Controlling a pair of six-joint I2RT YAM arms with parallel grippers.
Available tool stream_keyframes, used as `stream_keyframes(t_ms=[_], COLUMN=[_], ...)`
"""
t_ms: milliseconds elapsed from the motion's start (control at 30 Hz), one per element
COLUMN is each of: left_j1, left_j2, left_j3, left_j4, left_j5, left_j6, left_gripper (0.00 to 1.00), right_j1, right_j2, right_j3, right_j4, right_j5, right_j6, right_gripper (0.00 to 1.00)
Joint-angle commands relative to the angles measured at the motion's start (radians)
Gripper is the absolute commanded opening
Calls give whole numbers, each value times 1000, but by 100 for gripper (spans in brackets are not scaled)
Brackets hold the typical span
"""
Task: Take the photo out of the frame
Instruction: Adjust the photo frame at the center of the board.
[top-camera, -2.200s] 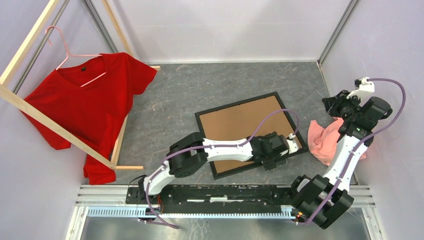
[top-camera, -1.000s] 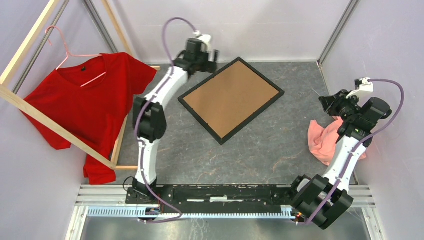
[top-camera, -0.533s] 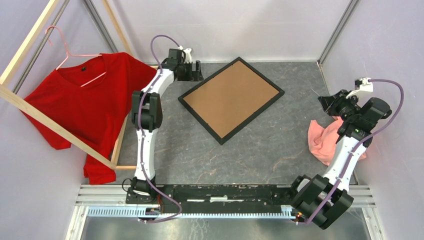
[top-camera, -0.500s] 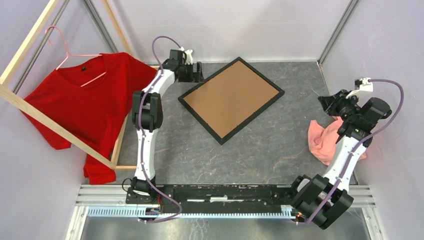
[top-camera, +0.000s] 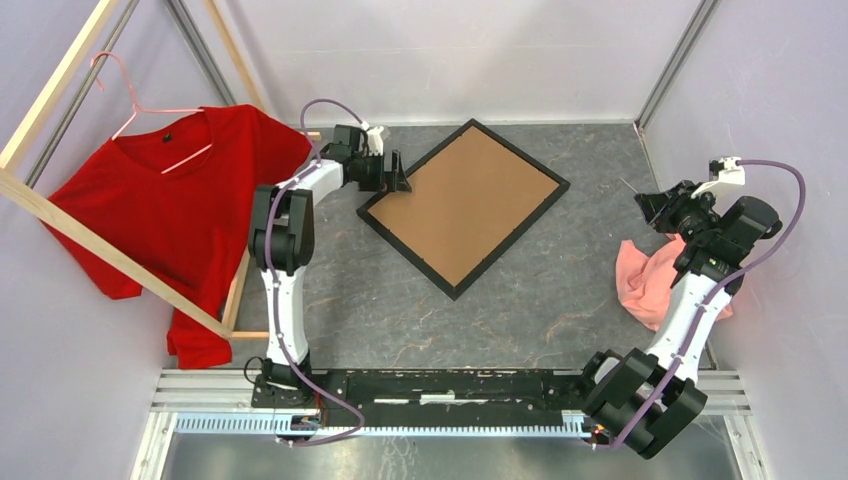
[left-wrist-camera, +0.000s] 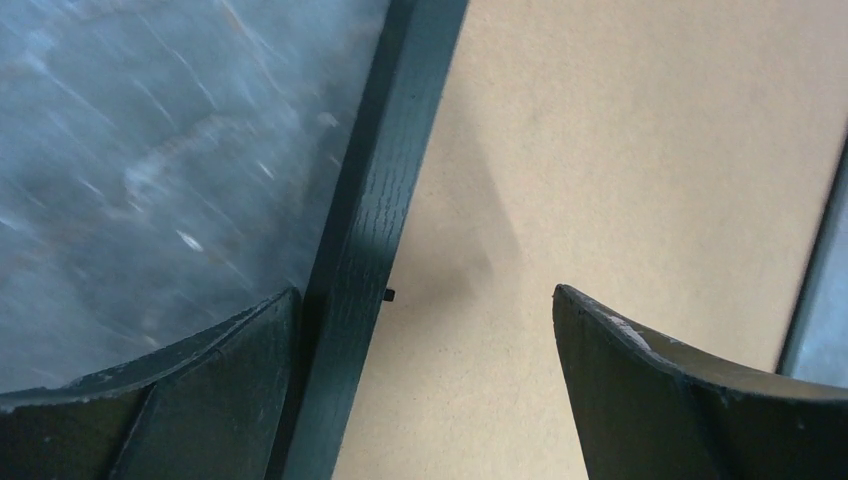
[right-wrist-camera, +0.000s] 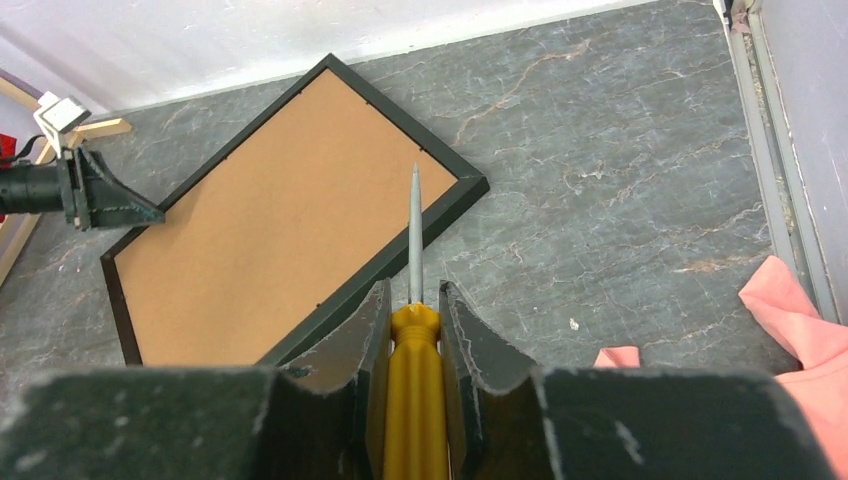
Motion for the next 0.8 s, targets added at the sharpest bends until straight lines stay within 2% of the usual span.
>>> stream_keyframes(t_ms=[0,133,267,400,567,700,767], left_j1=[-17,-59,-136,-189,-223,-219,-220], left_j2=[-117,-222,-318,-380,-443,-445,-422], left_j3=[-178,-330,-459,-525,-521,-408,-313], left_j4=[-49,-76,-130,-181,-217,-197,-192], left_j5=[150,209,189,183,128,-114,-182], left_j6=[-46,17,89,155,190,112,102], left_gripper=[100,100,100,100,100,100,100], right_j1=[-6,-5,-4,4,58,74,73], right_j2=[-13,-9,-5,-1,11,22,21], right_j3=[-3,-6,-12,-30,-41,-47,-47], right_j4=[55,57,69,99,99,135,135], right_j5=[-21,-22,-26,-45,-36,-41,-38], right_j6=[11,17,31,65,82,95,91], right_gripper=[0,0,0,0,0,0,0])
